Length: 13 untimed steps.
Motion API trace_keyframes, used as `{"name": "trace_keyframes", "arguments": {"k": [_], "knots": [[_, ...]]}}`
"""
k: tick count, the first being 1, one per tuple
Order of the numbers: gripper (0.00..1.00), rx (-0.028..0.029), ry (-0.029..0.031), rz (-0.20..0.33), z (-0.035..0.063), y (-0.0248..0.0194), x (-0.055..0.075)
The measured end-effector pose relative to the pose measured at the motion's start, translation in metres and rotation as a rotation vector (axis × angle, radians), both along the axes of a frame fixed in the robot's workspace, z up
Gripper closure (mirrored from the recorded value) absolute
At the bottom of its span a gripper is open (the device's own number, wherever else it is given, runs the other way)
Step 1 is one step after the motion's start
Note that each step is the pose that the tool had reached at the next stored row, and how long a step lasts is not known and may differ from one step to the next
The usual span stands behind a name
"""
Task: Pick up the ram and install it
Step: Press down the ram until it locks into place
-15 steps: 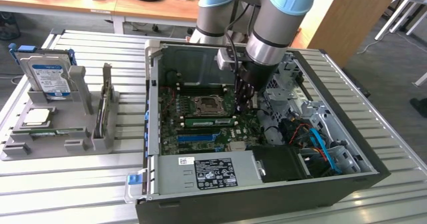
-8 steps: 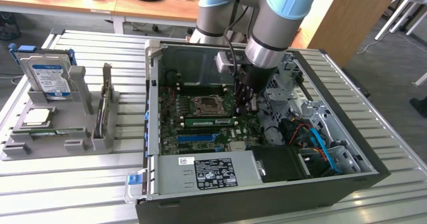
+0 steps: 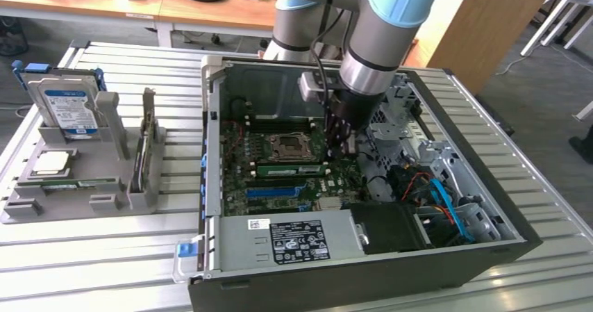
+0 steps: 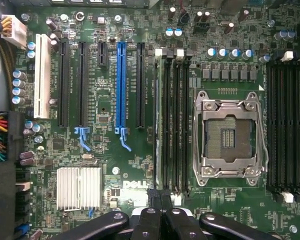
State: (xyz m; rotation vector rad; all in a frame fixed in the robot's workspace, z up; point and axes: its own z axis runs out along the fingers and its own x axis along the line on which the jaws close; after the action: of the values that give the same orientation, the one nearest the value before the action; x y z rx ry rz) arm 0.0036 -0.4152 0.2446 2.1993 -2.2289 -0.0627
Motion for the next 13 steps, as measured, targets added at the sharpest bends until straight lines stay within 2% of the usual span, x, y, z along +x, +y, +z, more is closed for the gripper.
{"name": "trace_keyframes", "arguments": {"k": [3,7,13], "knots": [[0.89,0.0,0.0,0.0,-0.0007,0.0029,0.0001],[0.89,-0.0002,0.0001,0.0,-0.0008,0.0029,0.0001],[0.89,0.0,0.0,0.0,-0.0062,0.003,0.0]]}}
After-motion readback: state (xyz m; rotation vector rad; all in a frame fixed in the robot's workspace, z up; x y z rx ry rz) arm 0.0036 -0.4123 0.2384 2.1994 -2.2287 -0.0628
